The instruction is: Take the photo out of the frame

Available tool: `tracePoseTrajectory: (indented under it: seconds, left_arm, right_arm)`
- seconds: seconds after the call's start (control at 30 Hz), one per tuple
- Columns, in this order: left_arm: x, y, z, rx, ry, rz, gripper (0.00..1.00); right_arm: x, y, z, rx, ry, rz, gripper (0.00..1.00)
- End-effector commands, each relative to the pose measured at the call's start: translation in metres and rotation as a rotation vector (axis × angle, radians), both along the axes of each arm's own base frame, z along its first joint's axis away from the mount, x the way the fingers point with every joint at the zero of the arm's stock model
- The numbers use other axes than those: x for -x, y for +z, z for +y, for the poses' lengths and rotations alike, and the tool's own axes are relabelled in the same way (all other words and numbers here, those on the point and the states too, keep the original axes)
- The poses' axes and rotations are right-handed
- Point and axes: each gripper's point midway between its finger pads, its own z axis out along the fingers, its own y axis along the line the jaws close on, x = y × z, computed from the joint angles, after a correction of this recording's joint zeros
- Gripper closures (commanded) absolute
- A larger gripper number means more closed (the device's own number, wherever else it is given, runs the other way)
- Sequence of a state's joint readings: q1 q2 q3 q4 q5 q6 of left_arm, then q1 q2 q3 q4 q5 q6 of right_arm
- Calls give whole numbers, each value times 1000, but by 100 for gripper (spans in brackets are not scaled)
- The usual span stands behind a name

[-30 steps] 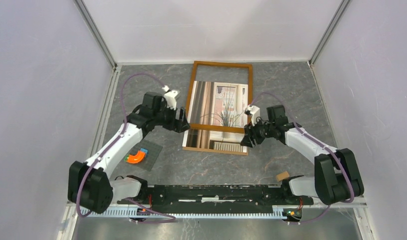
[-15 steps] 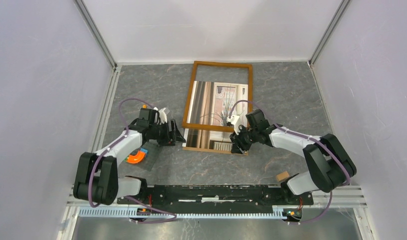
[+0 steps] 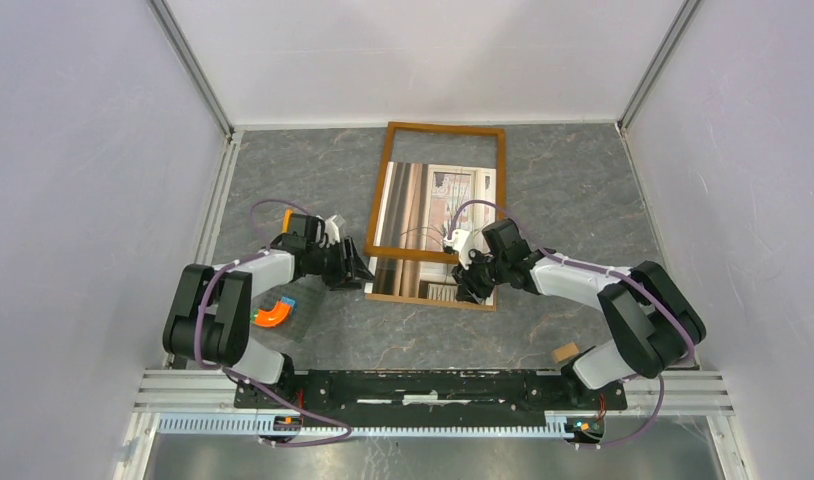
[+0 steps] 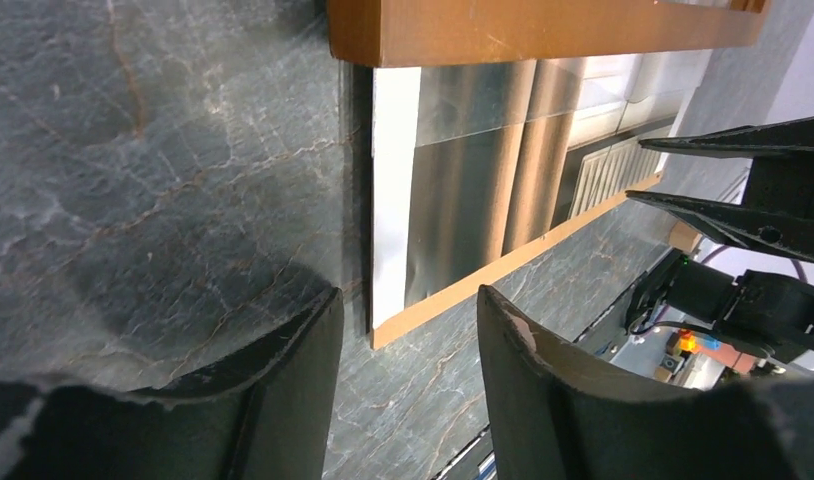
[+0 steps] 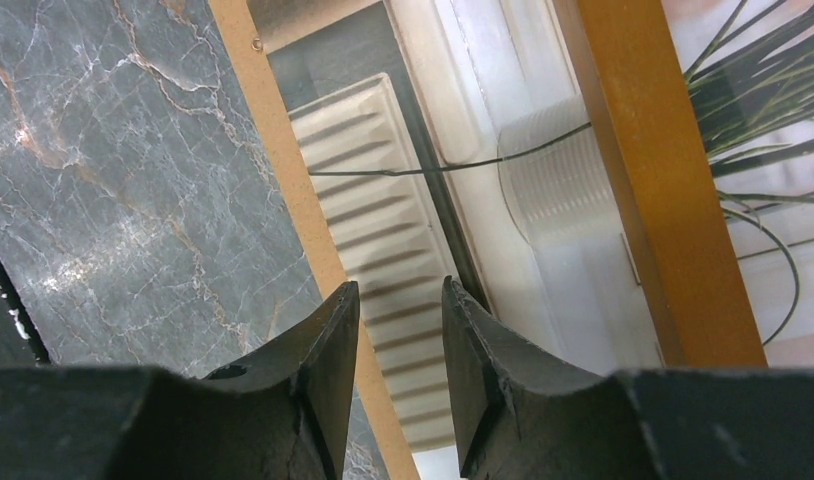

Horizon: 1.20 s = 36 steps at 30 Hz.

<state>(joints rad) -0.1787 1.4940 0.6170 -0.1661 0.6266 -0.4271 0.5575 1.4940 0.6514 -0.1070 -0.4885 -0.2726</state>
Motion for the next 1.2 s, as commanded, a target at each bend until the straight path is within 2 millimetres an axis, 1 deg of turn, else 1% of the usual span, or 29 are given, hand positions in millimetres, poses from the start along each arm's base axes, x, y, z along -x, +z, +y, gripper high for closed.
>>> tracePoseTrajectory:
  seconds: [0.0, 0.1, 0.27, 0.4, 0.47, 0.63, 0.83, 1.03, 1.1, 1.17]
  left_arm:
    - [-16, 15, -13, 90, 9, -22, 44]
    - [-18, 26, -19, 137, -1, -35, 50]
    - [-16, 44, -25, 190, -11, -60, 58]
    - [-12, 52, -27, 210, -13, -74, 62]
    - [-11, 51, -27, 207, -11, -70, 62]
    - [-11, 33, -24, 169, 21, -6, 55]
    - [-17, 23, -26, 170, 42, 53, 55]
    - [-13, 13, -25, 159, 59, 117, 53]
    - [-13, 11, -25, 156, 62, 127, 54]
    - [-14, 12, -26, 164, 64, 135, 59]
  right_arm:
    - [4, -22, -15, 97, -8, 13, 58]
    - [5, -23, -15, 103, -3, 18, 58]
    - [7, -25, -15, 105, 5, 25, 58]
    - [6, -23, -13, 103, 11, 25, 58]
    - [6, -22, -12, 97, 12, 25, 57]
    - [6, -17, -7, 82, 25, 19, 53]
    - [1, -6, -3, 57, 34, -20, 47]
    - [-2, 1, 0, 56, 49, -61, 44]
    - [-3, 2, 1, 62, 55, -80, 43]
    - [-5, 6, 2, 70, 62, -116, 39]
